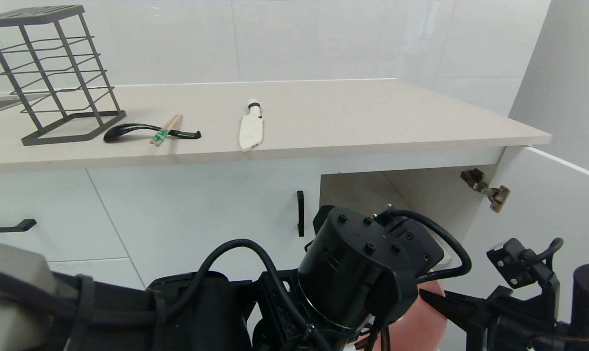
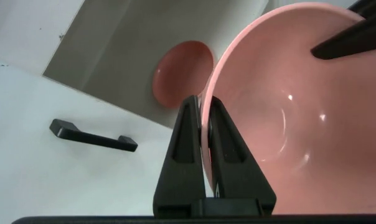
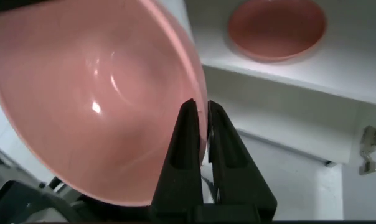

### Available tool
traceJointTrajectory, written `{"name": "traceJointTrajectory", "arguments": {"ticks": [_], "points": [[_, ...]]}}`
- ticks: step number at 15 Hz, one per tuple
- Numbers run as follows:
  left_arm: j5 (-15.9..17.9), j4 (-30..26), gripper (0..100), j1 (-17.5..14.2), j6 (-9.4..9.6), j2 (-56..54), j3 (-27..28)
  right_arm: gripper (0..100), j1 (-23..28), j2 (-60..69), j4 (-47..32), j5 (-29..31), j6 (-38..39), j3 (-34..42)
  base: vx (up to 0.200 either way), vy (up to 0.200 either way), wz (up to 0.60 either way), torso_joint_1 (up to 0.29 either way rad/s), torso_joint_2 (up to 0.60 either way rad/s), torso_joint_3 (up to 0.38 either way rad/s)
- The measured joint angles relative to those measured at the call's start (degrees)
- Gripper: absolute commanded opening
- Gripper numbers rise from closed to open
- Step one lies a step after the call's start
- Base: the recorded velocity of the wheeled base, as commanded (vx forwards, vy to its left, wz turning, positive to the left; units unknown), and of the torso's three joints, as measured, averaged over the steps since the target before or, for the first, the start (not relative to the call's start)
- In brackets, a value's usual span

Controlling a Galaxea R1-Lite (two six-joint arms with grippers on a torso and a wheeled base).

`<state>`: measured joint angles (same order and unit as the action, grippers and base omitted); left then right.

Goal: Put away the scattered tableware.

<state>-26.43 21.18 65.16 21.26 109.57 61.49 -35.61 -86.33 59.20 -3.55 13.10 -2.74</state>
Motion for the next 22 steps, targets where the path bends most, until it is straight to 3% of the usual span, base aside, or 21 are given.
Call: {"name": "traceJointTrajectory", "arguments": {"ticks": [1,2,10,13,15,18,21,22], "points": [[0.1,0.6,0,-0.1,0.17,0.1,0.0,0,-0.2,0.0,0.0,0.0,0.0,-0.3,0.000,0.000,0.00,0.000,0.00,0.000],[0.1,0.7,100,0.0,0.24,0.2,0.0,0,-0.3,0.0,-0.1,-0.1,0.0,-0.3,0.000,0.000,0.00,0.000,0.00,0.000],[1.6,0.9,100,0.0,-0.07,0.4,-0.1,0,2.6,-0.5,0.2,-0.5,-0.1,-0.3,0.000,0.000,0.00,0.000,0.00,0.000],[2.2,1.9,100,-0.7,-1.32,-0.4,-0.1,0,4.6,-1.5,0.1,-0.4,-0.1,-0.1,0.000,0.000,0.00,0.000,0.00,0.000],[7.1,1.9,100,-2.8,-2.22,-1.3,-0.2,0,5.2,-2.0,0.1,-0.4,-0.2,-0.1,0.000,0.000,0.00,0.000,0.00,0.000],[18.3,2.9,100,-7.2,-2.30,-3.3,-2.1,0,9.0,-3.9,0.2,-0.4,-0.5,-0.3,0.000,0.000,0.00,0.000,0.00,0.000],[23.3,6.4,100,-10.1,-2.90,-6.4,-9.4,0,11.7,-5.6,0.2,-0.4,-0.6,-0.5,0.000,0.000,0.00,0.000,0.00,0.000],[24.4,7.6,100,-10.6,-5.01,-7.9,-13.3,0,12.0,-6.3,0.2,-0.4,-0.6,-0.6,0.000,0.000,0.00,0.000,0.00,0.000]]}}
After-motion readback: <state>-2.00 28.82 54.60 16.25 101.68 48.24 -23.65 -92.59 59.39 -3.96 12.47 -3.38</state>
